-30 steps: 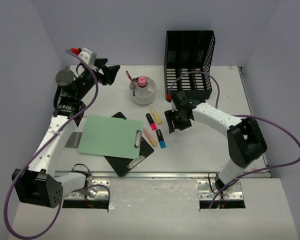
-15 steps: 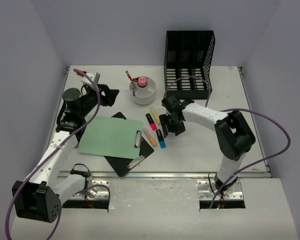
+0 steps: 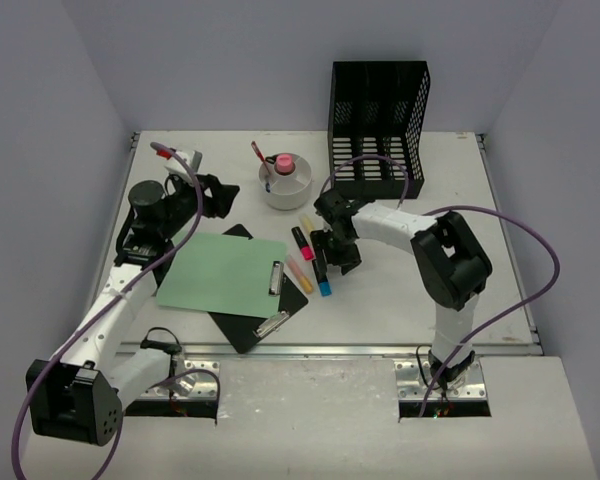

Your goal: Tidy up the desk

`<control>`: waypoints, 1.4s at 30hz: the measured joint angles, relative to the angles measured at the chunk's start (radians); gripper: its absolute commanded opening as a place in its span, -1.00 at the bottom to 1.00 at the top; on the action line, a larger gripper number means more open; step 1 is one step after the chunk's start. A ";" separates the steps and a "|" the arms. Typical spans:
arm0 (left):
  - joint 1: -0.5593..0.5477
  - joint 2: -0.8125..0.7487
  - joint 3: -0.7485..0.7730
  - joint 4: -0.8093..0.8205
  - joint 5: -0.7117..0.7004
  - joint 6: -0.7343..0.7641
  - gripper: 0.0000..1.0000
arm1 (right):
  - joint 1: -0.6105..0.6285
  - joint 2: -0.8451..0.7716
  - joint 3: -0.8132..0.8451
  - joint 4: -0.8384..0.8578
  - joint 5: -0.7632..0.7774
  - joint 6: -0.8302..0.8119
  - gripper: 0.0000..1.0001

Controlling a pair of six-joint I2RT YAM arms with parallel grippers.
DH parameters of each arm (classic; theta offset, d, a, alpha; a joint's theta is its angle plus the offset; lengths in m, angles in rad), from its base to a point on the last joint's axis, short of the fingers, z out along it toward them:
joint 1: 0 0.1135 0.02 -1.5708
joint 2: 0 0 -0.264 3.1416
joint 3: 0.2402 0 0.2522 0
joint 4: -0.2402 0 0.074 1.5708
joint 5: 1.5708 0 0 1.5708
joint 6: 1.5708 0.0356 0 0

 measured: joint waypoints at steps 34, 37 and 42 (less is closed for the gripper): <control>-0.104 -0.069 -0.090 -0.069 0.440 0.635 0.11 | -0.113 -0.234 -0.005 -0.058 -0.258 0.044 -0.97; -0.241 -0.108 -0.105 -0.164 0.483 0.916 0.08 | -0.138 -0.282 -0.005 -0.043 -0.354 0.068 -0.97; -0.479 -0.091 -0.124 -0.262 0.481 1.251 0.04 | -0.143 -0.285 -0.025 -0.014 -0.565 0.129 -0.97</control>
